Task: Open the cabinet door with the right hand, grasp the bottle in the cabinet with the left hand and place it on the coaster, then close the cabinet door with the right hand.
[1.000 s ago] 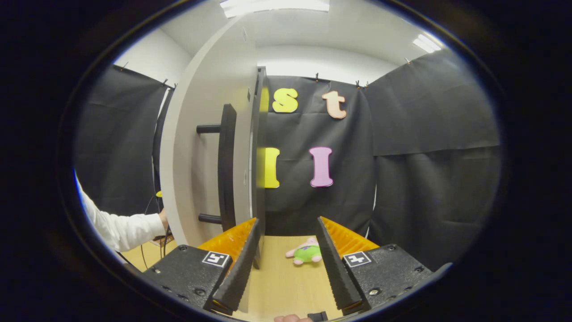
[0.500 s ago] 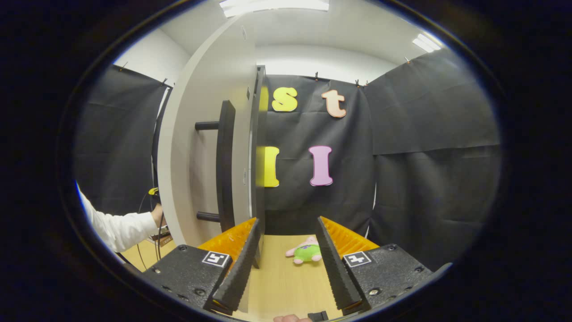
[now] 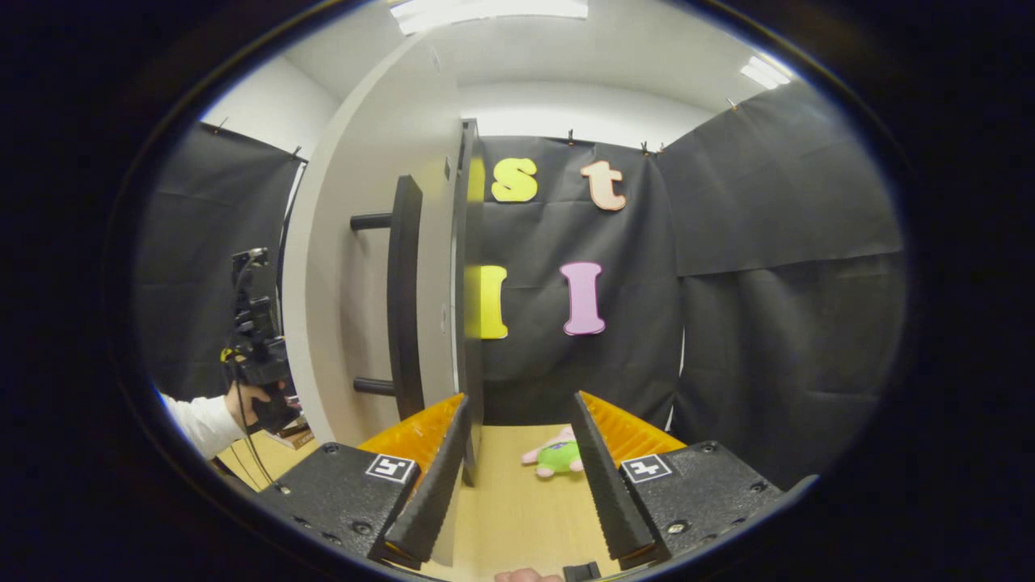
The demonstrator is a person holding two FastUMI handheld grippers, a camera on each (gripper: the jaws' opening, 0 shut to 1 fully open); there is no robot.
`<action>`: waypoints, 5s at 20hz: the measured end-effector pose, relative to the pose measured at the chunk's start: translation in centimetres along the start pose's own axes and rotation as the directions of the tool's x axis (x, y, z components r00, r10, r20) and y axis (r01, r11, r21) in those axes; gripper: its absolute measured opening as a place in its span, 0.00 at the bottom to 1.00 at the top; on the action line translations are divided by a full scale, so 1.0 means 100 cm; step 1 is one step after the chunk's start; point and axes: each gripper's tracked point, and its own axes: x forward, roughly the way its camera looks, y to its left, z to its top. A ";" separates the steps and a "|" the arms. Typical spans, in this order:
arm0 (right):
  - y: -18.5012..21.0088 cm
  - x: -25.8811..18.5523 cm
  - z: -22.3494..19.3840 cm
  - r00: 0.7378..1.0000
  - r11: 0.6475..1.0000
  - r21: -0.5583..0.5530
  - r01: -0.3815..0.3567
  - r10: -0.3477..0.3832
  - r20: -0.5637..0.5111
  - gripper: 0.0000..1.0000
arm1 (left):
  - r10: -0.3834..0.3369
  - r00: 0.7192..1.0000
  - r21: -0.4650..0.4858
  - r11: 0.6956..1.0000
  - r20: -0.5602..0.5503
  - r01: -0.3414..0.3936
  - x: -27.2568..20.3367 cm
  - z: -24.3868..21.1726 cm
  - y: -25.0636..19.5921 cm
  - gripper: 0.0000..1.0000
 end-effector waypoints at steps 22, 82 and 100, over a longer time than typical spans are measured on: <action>0.003 -0.005 -0.001 1.000 0.999 -0.038 -0.013 0.012 -0.029 0.78 | 0.374 0.895 0.095 0.927 -0.242 -0.362 -0.186 -0.237 0.106 0.75; -0.037 -0.013 -0.002 0.998 0.995 0.081 0.055 -0.056 0.013 0.82 | 0.301 0.954 0.093 0.949 0.001 -0.300 -0.200 -0.044 0.079 0.96; 0.010 0.015 0.014 0.998 0.996 0.064 -0.058 0.056 0.044 0.81 | 0.140 0.985 0.050 0.989 -0.096 -0.136 -0.204 0.002 0.046 0.96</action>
